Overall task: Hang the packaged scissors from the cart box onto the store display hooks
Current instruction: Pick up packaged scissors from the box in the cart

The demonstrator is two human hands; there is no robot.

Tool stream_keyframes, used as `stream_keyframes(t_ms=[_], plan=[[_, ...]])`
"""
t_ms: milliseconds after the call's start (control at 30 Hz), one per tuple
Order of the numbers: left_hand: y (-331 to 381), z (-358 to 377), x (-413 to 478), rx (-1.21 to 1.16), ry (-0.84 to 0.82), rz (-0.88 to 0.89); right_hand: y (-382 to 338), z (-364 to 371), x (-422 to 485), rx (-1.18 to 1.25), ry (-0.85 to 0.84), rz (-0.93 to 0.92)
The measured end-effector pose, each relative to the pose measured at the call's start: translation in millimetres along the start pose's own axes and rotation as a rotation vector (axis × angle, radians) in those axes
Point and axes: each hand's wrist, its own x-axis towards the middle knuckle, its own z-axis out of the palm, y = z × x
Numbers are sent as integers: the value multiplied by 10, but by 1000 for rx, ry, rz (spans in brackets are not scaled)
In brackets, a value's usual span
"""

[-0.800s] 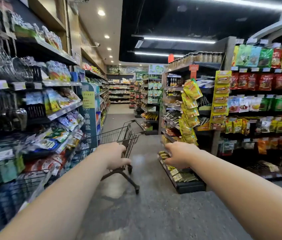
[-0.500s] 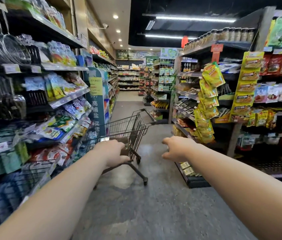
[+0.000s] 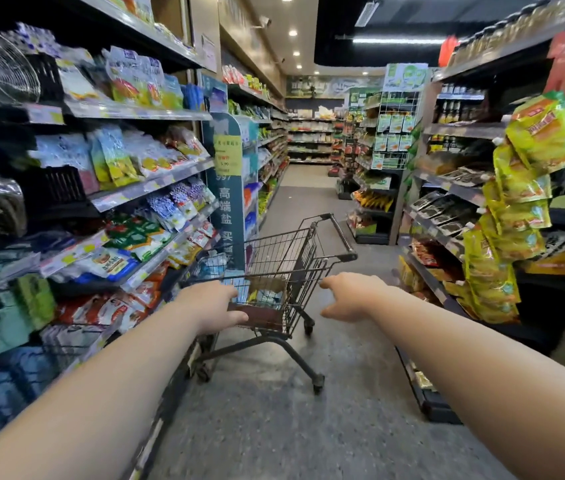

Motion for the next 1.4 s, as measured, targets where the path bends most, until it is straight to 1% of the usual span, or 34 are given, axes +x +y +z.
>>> stream_keyframes(t_ms=[133,267,467,667,900,1133,1267,1400], plan=[[-144,46,506,-19,-36,-34,16,54,653,-2,-37,-76],[-370,104,1121,-31,-49,-43,2,92,1373,-6,-25,-111],[-881,221,2222,-39,-70,-37,-84,73,2491,30,-49,-95],[-1255,343,3238,-59,-106,-3,-105,76,3396,74,-83,-40],[-1332,537,4295,-63,-163,47,151,193,4414,79,-147,13],[-1287,703,5341,-64,-230,-1,441,385,5616,91,-202,-63],[-1140,699,5915,-61,-281,-34,662,452,6247,66,-267,-93],[-1068,754,6415,-87,-302,-70,827,540,6853,62,-282,-134]])
